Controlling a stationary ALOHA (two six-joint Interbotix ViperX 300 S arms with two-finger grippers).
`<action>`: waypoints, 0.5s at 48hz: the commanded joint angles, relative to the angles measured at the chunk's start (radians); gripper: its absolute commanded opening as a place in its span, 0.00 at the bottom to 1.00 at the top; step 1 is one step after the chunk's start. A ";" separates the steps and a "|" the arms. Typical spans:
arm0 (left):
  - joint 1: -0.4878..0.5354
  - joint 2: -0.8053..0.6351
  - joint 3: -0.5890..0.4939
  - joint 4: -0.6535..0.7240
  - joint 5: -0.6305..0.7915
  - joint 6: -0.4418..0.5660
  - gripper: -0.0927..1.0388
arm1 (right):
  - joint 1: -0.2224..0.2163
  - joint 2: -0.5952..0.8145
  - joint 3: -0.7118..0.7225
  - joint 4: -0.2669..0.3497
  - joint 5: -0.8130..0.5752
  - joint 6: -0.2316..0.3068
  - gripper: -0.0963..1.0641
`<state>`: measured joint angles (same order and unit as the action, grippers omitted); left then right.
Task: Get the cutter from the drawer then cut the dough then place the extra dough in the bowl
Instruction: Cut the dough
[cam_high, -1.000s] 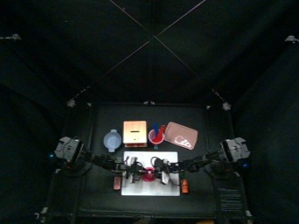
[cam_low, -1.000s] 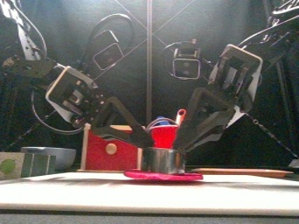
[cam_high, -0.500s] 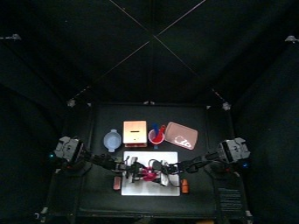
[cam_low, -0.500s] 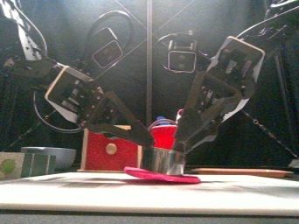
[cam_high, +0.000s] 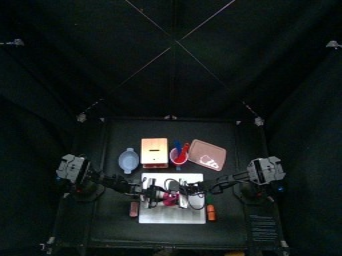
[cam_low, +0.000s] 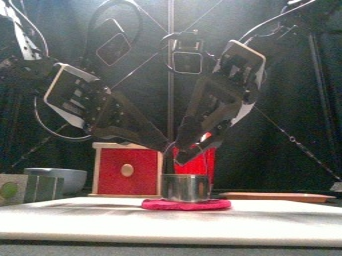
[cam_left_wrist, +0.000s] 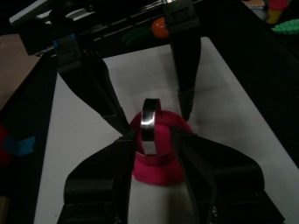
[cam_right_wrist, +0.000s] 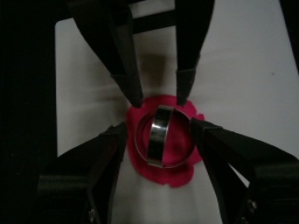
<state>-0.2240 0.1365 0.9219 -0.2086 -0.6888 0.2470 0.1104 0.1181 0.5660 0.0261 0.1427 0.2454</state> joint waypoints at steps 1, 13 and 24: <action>-0.017 0.005 0.003 -0.015 -0.060 0.002 0.59 | -0.002 -0.043 -0.044 0.003 0.054 0.002 0.87; -0.032 0.117 -0.040 -0.021 -0.084 0.002 0.49 | 0.000 -0.038 -0.104 0.008 0.190 0.003 0.87; -0.034 0.155 -0.055 -0.025 -0.080 0.003 0.48 | -0.002 -0.017 -0.129 0.008 0.225 0.002 0.87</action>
<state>-0.2592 0.2991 0.8836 -0.2332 -0.7639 0.2470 0.1120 0.1197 0.4617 0.0322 0.3666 0.2470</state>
